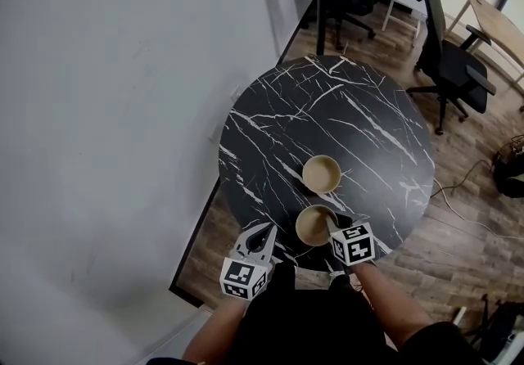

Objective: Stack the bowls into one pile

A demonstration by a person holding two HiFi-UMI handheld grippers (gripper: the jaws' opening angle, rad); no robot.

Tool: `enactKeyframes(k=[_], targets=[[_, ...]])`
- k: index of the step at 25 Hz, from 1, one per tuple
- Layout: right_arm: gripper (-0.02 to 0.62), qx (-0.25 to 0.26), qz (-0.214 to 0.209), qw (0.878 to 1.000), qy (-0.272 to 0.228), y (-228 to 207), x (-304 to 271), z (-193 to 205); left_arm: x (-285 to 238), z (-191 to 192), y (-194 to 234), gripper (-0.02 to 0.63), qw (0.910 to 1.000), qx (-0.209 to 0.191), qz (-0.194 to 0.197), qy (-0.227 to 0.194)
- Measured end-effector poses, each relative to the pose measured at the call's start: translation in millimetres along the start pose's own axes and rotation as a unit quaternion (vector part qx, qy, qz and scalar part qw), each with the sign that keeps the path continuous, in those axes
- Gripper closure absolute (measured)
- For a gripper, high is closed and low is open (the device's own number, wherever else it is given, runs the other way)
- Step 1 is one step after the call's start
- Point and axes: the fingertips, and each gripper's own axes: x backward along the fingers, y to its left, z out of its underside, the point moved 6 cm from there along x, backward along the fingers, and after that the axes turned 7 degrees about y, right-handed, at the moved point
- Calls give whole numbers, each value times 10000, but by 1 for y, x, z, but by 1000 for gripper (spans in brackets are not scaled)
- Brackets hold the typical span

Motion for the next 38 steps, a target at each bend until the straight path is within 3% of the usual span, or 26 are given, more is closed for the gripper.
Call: enactKeyframes(k=[14, 23, 26, 38], targets=[[575, -62, 310, 9987, -403, -18, 9, -50, -9, -9, 9, 592, 9999, -24, 131, -19], [575, -379, 533, 9965, -528, -48, 8, -84, -18, -23, 23, 592, 9995, 54, 298, -75], [575, -459, 598, 9956, -565, -56, 6, -95, -22, -26, 26, 592, 9995, -104, 301, -38], [570, -589, 795, 9946, -314, -71, -31, -106, -31, -25, 42, 592, 9988, -81, 463, 121]])
